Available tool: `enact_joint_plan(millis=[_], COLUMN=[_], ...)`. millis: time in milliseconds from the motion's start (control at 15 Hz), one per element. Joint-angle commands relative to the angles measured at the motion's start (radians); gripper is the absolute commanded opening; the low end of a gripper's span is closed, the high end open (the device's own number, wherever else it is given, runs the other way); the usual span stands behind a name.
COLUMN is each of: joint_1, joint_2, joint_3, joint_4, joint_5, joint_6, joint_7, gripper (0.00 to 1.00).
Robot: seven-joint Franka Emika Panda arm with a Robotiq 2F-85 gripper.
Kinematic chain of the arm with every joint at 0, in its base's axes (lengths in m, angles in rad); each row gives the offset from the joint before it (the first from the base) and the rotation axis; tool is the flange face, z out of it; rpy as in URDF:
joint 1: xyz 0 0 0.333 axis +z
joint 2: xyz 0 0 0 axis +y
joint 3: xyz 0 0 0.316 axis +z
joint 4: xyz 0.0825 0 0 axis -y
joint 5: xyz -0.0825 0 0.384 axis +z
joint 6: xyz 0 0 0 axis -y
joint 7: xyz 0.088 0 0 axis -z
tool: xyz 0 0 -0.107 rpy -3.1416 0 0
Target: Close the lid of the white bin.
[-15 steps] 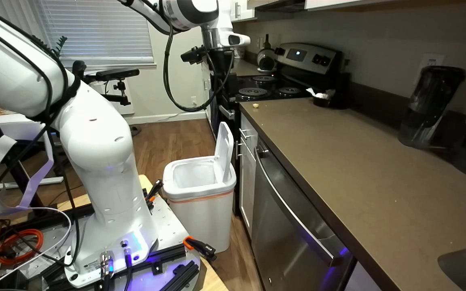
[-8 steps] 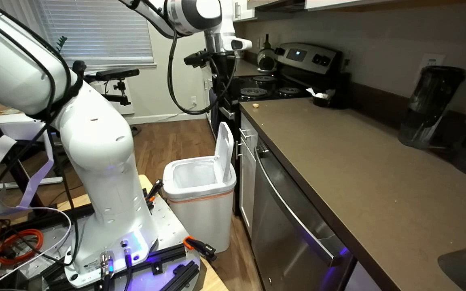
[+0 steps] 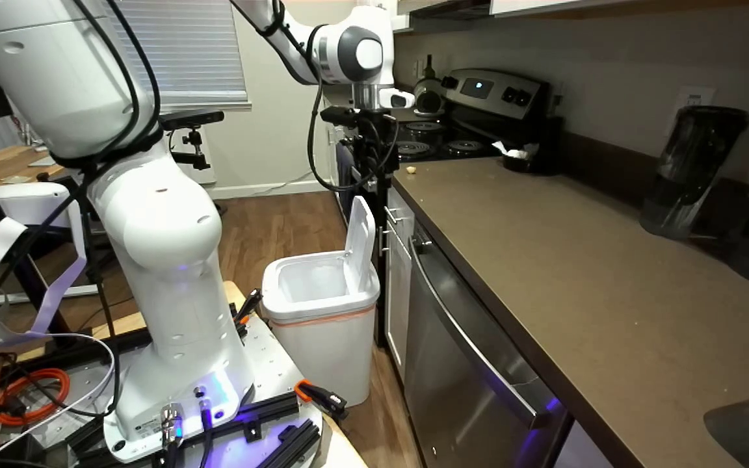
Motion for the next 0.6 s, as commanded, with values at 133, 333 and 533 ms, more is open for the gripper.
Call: enact_joint_plan(millis=[133, 333, 533], joint_1=[0.068, 0.099, 0.104], joint_2=[0.187, 0.265, 0.231], joint_3=[0.005, 0.008, -0.006], joint_4=[0.151, 0.189, 0.158], joint_5=[0.061, 0.049, 0.043], joint_6=[0.074, 0.18, 0.142], joint_7=[0.002, 0.054, 0.021], gripper=[1.0, 1.0, 1.0])
